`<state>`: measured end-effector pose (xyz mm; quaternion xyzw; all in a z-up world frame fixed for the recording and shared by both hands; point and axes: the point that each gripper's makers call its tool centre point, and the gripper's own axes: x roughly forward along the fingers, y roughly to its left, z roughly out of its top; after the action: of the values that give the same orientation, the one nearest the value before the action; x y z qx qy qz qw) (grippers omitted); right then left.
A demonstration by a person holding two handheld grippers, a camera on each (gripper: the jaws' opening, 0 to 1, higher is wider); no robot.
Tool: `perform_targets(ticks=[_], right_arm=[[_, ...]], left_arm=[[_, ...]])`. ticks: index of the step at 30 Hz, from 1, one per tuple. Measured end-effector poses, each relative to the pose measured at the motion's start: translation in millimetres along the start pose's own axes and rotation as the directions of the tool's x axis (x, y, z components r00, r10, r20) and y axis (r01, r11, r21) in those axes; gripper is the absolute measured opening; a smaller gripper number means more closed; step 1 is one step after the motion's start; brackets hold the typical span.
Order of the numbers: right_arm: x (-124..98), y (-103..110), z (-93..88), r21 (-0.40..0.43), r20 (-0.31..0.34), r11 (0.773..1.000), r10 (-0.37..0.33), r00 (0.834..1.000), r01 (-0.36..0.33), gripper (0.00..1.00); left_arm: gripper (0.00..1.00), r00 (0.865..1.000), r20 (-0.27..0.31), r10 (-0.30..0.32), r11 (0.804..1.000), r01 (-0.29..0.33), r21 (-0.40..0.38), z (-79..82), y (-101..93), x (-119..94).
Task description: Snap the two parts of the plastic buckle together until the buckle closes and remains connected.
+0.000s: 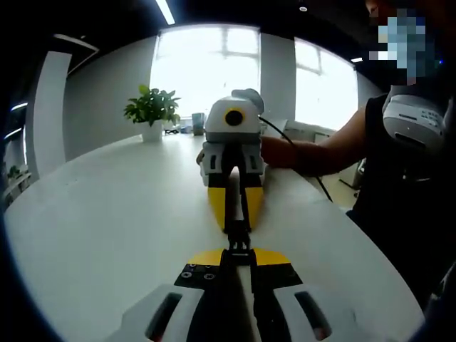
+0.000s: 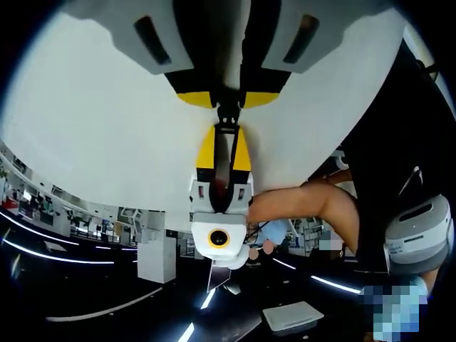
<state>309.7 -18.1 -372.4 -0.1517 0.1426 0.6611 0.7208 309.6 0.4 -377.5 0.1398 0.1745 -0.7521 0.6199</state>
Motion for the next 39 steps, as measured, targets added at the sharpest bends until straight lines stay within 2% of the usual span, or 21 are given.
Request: perform_targets(ticks=[18, 22, 26, 39], right_arm=[[2.6, 1.2, 0.9, -0.005, 0.001, 1.0, 0.005, 1.0, -0.005, 0.1], [2.1, 1.1, 0.7, 0.005, 0.001, 1.0, -0.001, 1.0, 0.001, 0.1], [1.7, 1.4, 0.5, 0.007, 0.0, 1.0, -0.004, 1.0, 0.004, 0.1], [0.5, 1.5, 0.1, 0.0, 0.004, 1.0, -0.017, 1.0, 0.017, 0.09]], left_arm=[[0.11, 1.0, -0.001, 0.009, 1.0, -0.009, 0.025, 1.8, -1.7, 3.8], [0.11, 1.0, -0.006, 0.019, 1.0, -0.019, -0.007, 1.9, -1.5, 3.7], [0.11, 1.0, -0.006, 0.025, 1.0, -0.025, -0.007, 2.0, -1.2, 4.2], [0.1, 0.999, 0.002, 0.045, 0.999, -0.045, 0.027, 2.6, 0.3, 6.8]])
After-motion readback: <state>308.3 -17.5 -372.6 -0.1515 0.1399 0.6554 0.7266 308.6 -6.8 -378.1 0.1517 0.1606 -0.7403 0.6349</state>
